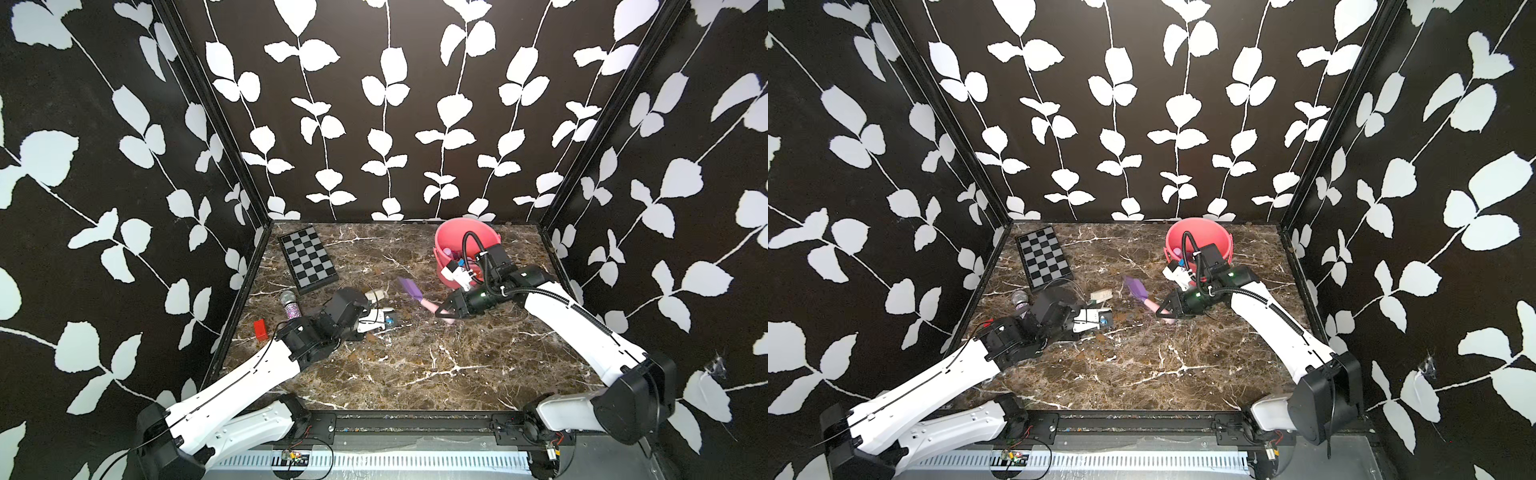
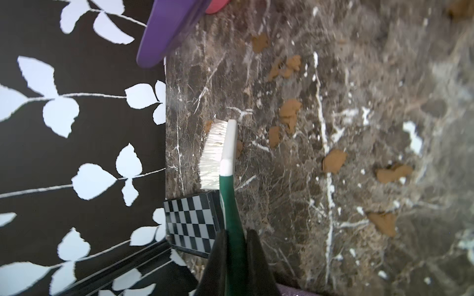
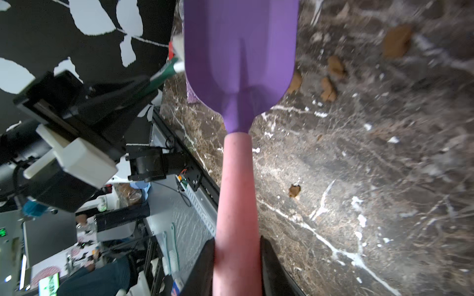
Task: Brush the soil off the hand trowel and place it into the bucket
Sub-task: Place the hand trowel in the bucket.
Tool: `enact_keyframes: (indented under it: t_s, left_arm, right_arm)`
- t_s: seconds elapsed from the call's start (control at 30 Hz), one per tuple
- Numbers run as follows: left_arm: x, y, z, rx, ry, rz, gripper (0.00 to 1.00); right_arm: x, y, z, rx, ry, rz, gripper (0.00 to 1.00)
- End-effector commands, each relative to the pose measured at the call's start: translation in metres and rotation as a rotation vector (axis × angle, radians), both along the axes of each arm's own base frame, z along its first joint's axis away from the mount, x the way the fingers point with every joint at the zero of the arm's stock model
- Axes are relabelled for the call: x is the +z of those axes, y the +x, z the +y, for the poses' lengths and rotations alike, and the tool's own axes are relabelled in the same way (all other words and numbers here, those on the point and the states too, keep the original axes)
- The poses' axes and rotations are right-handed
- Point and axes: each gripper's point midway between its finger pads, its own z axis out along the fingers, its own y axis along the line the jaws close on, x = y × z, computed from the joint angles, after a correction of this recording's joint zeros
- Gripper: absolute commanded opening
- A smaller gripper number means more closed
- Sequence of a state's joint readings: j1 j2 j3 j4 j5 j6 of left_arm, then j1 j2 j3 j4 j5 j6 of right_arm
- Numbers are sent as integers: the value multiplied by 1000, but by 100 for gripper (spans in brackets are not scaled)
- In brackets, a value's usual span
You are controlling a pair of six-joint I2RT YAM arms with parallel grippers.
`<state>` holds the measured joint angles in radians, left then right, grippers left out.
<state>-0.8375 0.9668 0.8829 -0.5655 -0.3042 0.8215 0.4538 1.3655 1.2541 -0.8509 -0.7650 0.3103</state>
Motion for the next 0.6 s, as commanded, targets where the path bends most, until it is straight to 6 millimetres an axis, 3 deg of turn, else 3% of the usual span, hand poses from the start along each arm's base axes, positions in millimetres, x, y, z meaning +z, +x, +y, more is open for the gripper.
enact_keyframes:
  t_s: [0.0,0.33,0.57]
  left_arm:
    - [29,-1,-17,86,-276,56,0]
    - [58,2,-40,244,-664,207,0]
    - [63,17,-39,403,-812,238,0]
  right_arm:
    - [35,21,-13,-53,-47,-167,0]
    - [55,81,-92,-238,-475,-398,0]
    - [43,125,-134,-327,-708,-405,0]
